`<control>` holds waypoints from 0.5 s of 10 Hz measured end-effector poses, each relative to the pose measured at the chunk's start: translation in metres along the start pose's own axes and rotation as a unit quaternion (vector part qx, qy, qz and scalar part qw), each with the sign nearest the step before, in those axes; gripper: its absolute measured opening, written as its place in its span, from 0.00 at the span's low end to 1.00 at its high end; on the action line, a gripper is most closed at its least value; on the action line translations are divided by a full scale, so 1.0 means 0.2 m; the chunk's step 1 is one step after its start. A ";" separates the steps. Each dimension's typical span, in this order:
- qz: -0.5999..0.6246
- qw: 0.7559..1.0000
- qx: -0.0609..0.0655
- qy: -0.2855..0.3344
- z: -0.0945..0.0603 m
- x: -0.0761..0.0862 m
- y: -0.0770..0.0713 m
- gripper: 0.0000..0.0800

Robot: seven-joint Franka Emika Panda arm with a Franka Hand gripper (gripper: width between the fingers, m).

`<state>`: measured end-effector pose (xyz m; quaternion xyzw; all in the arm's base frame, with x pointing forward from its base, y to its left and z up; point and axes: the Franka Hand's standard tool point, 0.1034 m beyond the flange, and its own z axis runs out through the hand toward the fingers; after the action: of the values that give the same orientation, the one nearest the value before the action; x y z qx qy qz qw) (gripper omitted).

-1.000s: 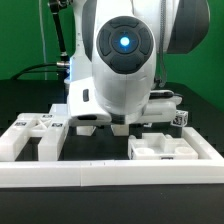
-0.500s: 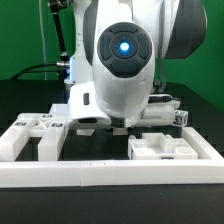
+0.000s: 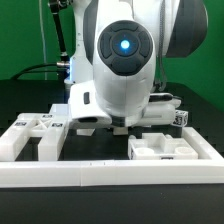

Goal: Assemble chair

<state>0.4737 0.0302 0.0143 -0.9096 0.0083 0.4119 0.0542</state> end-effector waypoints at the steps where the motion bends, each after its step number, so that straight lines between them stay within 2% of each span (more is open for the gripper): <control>1: -0.005 1.000 0.000 0.000 -0.08 -0.03 -0.03 0.36; 2: -0.007 1.000 0.005 0.000 -0.17 -0.07 -0.08 0.36; 3: -0.002 1.000 0.021 0.008 -0.27 -0.09 -0.11 0.36; 4: 0.006 1.000 0.022 0.015 -0.39 -0.11 -0.13 0.36; 5: 0.013 0.999 0.022 0.021 -0.45 -0.11 -0.14 0.36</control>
Offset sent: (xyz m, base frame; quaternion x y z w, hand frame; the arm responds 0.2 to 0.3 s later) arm 0.0489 0.0197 0.0742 0.0451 -0.0145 0.0410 0.9980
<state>0.5272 0.0486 0.0924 -0.9163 0.0302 0.3935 0.0684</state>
